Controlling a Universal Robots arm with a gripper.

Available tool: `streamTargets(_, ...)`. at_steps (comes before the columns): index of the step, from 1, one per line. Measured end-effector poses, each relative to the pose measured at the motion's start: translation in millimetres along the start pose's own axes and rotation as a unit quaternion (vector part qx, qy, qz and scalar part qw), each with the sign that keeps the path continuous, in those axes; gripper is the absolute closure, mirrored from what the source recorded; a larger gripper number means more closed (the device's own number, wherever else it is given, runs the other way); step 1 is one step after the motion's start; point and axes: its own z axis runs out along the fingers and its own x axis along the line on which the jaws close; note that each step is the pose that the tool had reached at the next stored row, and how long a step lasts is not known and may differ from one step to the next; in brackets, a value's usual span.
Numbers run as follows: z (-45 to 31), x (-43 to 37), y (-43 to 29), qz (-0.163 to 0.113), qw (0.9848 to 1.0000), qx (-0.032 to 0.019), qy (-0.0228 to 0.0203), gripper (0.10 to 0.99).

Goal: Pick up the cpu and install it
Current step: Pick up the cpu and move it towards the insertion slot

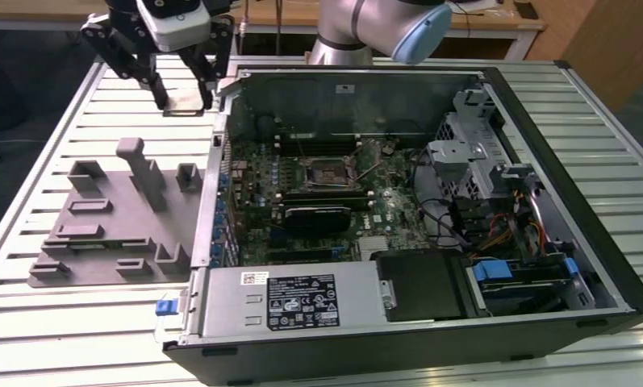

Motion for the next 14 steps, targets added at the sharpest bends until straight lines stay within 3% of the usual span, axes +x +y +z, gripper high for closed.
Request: streamTargets(14,0.5,-27.5,3.2,0.000,1.0000,0.0000,0.0000,0.545)
